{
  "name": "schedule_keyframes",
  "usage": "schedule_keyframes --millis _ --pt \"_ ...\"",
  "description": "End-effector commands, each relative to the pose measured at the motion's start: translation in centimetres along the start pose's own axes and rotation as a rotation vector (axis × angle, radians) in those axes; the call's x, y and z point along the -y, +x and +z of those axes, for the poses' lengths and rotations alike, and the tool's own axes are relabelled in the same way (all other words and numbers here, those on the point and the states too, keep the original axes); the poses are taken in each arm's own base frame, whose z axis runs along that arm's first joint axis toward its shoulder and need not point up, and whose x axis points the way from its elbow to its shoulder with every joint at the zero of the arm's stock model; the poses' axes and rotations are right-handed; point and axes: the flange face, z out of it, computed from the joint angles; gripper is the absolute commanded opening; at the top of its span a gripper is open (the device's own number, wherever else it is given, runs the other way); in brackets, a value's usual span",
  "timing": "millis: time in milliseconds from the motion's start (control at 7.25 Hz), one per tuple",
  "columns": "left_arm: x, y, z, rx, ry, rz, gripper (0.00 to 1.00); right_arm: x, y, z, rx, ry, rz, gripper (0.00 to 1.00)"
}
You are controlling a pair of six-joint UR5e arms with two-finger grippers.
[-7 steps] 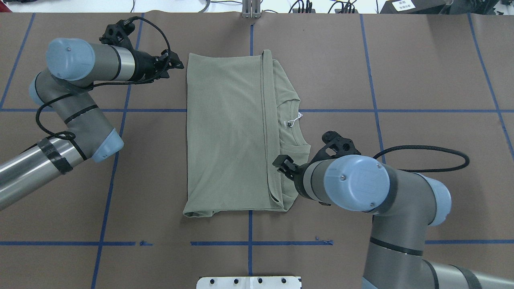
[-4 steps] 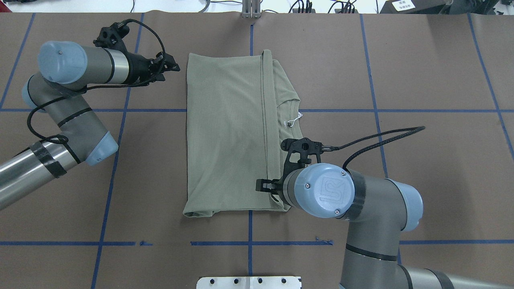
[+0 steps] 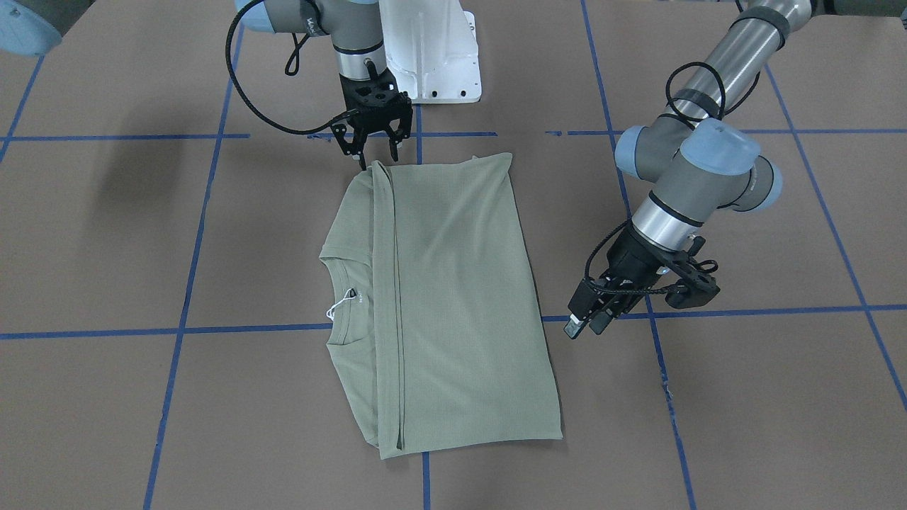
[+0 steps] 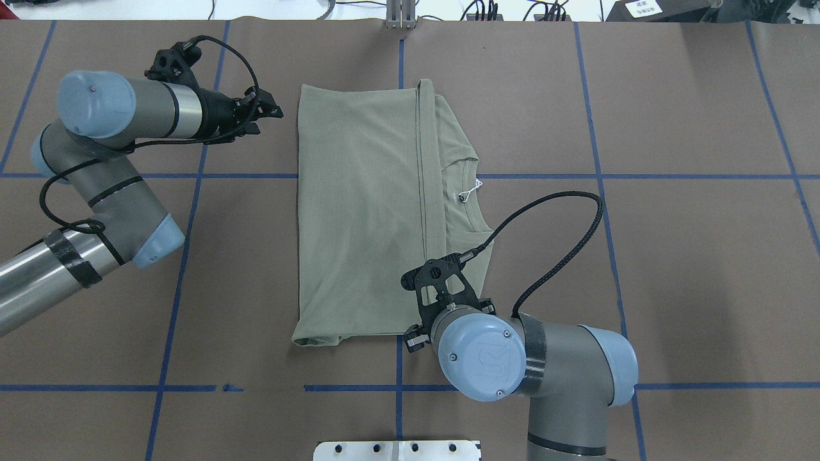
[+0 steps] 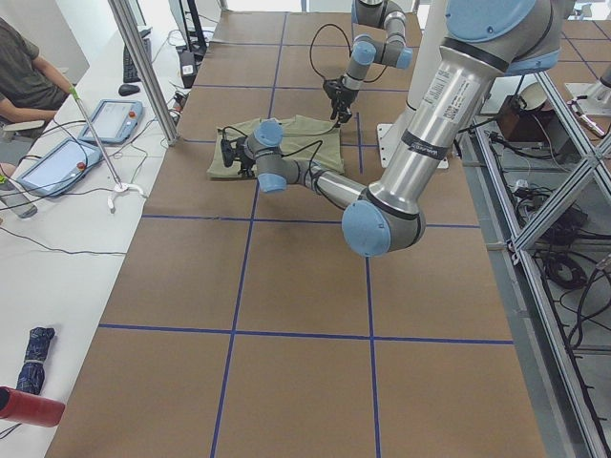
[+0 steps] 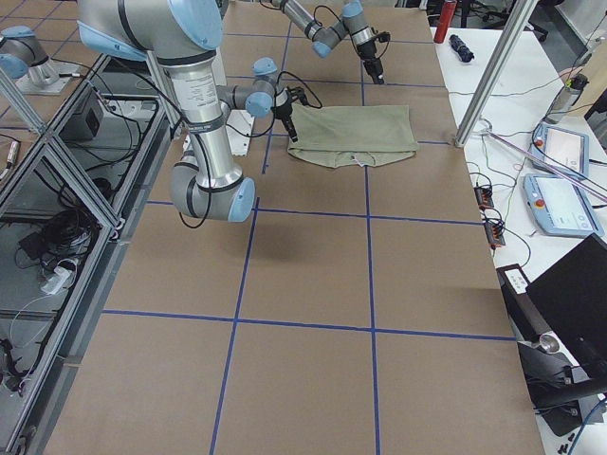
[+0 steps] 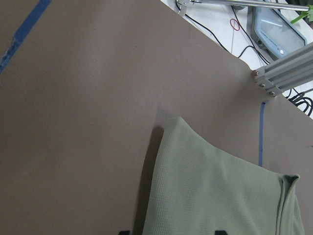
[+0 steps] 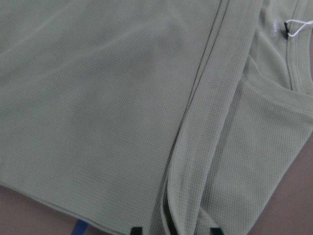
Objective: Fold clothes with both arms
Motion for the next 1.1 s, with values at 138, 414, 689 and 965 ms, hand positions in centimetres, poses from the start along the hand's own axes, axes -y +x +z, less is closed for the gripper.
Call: schedule_keyframes --millis 138,414,689,965 --pt "-0.1 -0.2 0.0 0.002 -0.002 -0.001 0.65 -0.6 -0.4 0.5 -0.007 -0.005 -0.015 0.27" --pt "-0.1 -0.2 0.0 0.002 -0.001 -0.001 0.65 0.0 0.2 0.8 -0.018 0.004 -0.028 0.00" --pt "-0.1 -0.2 0.0 0.002 -0.001 -0.001 0.65 1.0 1.2 0.7 -0.023 0.014 -0.017 0.00" --pt "-0.1 0.0 -0.1 -0.001 -0.001 0.000 0.65 0.5 3.6 -0.4 -0.020 0.018 -0.006 0.00"
